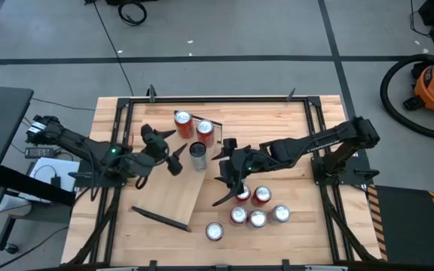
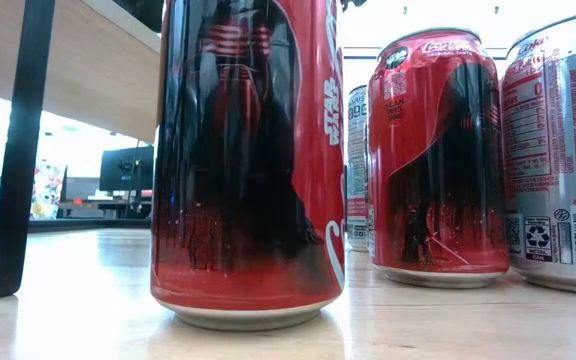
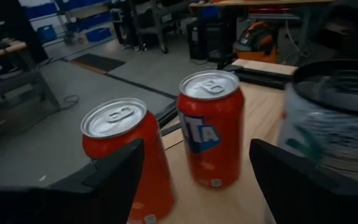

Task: Place canned beverage on shelf
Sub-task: Put the top white soda can on the shelf

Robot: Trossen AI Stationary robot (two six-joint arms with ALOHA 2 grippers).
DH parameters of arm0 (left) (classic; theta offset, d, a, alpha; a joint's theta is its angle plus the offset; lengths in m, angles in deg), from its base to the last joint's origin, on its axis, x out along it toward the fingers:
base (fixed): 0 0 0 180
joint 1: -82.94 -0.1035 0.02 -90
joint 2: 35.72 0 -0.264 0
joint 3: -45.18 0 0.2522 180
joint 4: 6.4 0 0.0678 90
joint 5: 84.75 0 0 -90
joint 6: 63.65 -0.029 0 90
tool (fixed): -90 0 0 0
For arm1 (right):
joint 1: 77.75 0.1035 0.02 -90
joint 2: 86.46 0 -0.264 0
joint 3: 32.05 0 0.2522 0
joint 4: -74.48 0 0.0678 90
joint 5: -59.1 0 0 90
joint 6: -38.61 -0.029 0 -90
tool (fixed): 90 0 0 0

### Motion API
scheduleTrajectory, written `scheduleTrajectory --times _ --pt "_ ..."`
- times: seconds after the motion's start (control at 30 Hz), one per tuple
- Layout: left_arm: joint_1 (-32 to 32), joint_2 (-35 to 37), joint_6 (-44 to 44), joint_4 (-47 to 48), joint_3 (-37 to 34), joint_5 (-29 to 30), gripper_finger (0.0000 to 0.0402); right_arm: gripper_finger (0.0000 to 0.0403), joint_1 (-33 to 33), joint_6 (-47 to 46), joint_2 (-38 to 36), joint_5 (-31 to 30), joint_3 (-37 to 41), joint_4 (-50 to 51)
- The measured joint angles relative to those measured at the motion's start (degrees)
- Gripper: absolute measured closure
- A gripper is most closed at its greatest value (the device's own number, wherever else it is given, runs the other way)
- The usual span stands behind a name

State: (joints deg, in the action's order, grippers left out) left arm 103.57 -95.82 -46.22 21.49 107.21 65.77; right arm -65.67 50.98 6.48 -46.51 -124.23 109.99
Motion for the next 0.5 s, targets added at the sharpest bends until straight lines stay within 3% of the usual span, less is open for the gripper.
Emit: scheduleTrajectory --times 0.23,0.5 --pt "-0.3 0.0 0.1 -0.2 0.0 -2.8 0.0099 0.0092 -2.4 -0.4 0.0 6.4 1.9 -5.4" --pt "-0.2 0.0 0.1 -0.2 0.0 -5.3 0.0099 0.0092 -4.7 0.0 0.1 6.7 1.9 -7.7"
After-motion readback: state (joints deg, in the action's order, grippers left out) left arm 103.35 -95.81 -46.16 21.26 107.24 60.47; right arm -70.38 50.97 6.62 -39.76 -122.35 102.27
